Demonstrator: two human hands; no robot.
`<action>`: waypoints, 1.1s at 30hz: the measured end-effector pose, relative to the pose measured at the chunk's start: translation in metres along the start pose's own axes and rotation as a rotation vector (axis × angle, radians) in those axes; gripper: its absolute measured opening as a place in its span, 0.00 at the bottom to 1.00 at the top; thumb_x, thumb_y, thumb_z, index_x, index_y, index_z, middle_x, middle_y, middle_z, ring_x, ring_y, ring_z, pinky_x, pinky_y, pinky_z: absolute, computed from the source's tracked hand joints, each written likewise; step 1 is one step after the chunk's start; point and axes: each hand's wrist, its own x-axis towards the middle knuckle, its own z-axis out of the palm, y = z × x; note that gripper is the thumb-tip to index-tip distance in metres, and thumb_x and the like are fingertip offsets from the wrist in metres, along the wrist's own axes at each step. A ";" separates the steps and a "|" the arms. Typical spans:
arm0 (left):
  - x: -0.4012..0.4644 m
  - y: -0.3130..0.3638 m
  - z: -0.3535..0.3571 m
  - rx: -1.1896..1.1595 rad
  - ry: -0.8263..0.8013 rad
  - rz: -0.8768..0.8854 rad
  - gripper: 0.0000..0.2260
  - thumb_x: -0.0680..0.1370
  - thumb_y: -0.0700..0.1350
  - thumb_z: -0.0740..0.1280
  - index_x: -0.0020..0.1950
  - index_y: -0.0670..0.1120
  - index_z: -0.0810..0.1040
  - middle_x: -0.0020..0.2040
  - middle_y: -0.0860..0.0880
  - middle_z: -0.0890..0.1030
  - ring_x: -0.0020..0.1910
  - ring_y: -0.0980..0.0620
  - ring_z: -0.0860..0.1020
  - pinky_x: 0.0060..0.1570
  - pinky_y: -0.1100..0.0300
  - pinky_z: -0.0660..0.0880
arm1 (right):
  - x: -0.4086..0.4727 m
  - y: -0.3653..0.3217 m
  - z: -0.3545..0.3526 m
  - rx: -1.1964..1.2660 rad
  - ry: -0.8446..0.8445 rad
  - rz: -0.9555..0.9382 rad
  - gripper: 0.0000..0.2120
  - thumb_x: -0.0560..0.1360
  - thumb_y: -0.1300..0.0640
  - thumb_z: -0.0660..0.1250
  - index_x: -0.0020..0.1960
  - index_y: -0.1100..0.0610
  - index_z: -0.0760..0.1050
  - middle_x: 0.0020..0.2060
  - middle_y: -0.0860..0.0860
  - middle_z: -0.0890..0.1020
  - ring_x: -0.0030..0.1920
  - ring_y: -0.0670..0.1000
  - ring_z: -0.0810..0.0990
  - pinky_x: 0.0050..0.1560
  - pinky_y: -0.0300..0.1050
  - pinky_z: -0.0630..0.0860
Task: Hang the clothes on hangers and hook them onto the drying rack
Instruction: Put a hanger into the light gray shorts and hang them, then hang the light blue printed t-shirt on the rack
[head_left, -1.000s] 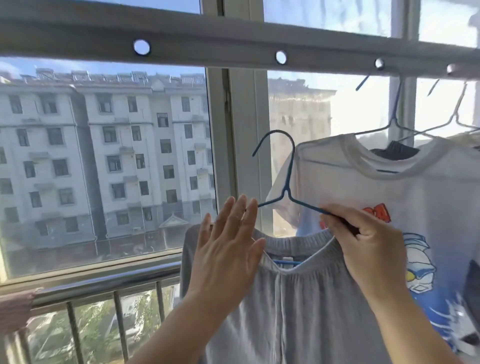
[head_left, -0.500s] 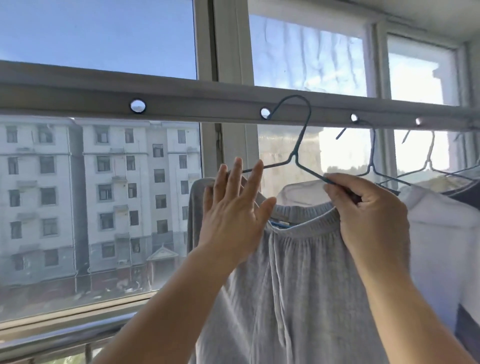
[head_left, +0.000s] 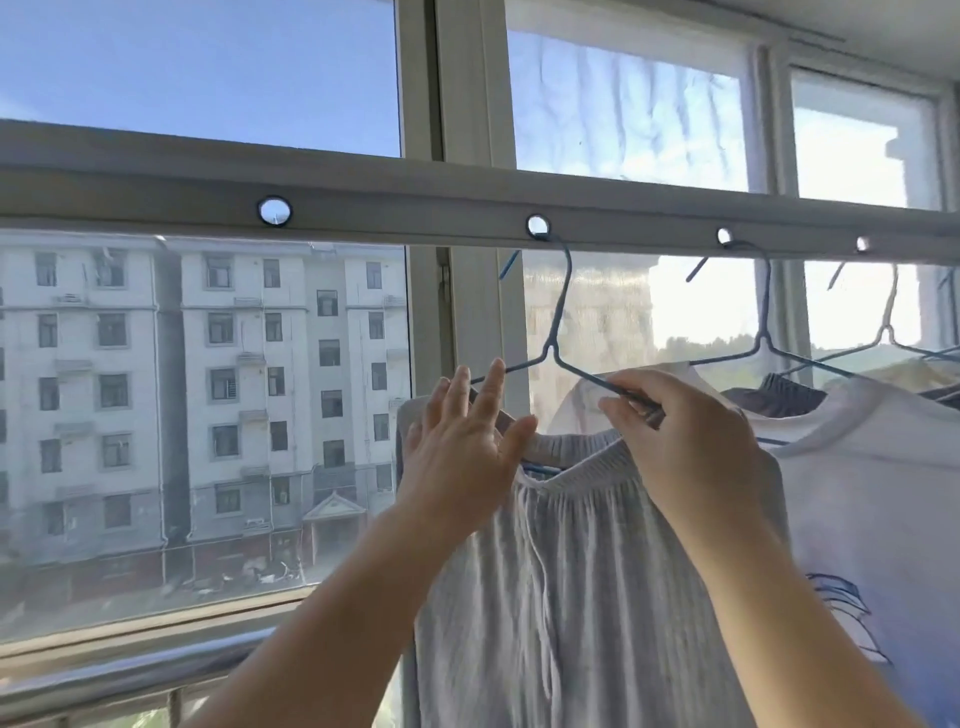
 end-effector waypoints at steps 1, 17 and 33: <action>-0.004 -0.002 0.001 -0.002 0.011 0.014 0.27 0.78 0.61 0.48 0.73 0.60 0.41 0.77 0.53 0.42 0.75 0.52 0.39 0.73 0.46 0.44 | -0.002 0.001 0.002 -0.002 0.049 -0.033 0.08 0.73 0.51 0.68 0.52 0.49 0.80 0.48 0.45 0.83 0.48 0.52 0.81 0.58 0.51 0.71; -0.111 -0.083 -0.091 0.243 0.443 -0.073 0.28 0.74 0.62 0.47 0.70 0.52 0.64 0.74 0.47 0.60 0.74 0.49 0.57 0.71 0.45 0.58 | -0.076 -0.125 0.086 0.438 -0.206 -0.311 0.06 0.74 0.52 0.66 0.50 0.47 0.80 0.52 0.44 0.81 0.54 0.46 0.77 0.59 0.49 0.71; -0.230 -0.181 -0.286 1.142 0.508 -0.753 0.28 0.73 0.47 0.66 0.70 0.41 0.61 0.67 0.35 0.66 0.69 0.37 0.62 0.69 0.37 0.47 | -0.126 -0.361 0.136 1.141 -1.051 -0.136 0.09 0.75 0.60 0.64 0.53 0.54 0.80 0.47 0.52 0.83 0.44 0.53 0.81 0.48 0.47 0.78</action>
